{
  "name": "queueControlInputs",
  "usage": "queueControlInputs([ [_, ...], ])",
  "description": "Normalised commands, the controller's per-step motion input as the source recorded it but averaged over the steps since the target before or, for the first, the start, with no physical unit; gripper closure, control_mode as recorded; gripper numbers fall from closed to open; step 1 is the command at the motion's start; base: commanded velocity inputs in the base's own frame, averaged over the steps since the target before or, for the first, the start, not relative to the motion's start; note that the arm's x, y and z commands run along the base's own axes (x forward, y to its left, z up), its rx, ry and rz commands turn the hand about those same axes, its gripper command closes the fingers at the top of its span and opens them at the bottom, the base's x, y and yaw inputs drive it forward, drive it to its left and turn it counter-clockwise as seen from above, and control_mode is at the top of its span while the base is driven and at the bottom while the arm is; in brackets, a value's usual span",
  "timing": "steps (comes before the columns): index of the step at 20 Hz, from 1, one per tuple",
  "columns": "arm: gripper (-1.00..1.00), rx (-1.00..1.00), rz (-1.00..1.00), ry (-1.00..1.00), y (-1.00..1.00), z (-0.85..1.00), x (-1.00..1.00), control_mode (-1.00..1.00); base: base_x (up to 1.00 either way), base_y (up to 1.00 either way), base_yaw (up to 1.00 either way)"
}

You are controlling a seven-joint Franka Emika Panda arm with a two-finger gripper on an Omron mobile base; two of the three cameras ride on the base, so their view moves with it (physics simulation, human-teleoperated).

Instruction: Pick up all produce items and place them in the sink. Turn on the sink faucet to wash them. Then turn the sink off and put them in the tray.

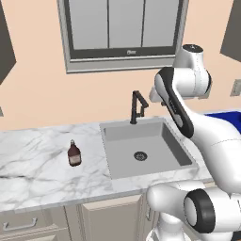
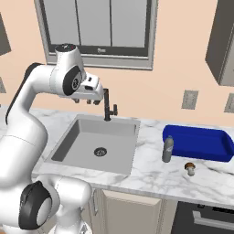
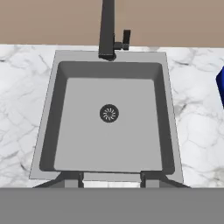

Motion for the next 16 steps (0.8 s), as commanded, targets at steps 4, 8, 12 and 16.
queueControlInputs([
  [4,-1.00,0.00,0.00,0.00,0.00,0.00,0.00,1.00,0.00,-0.04,0.00],
  [8,-1.00,0.00,0.00,0.00,0.00,0.00,0.00,1.00,0.00,-0.37,0.00],
  [12,-1.00,0.00,0.00,0.00,0.00,0.00,0.00,1.00,0.00,-0.64,0.00],
  [16,-1.00,0.00,0.00,0.00,0.00,0.00,0.00,1.00,0.00,-0.61,0.00],
])
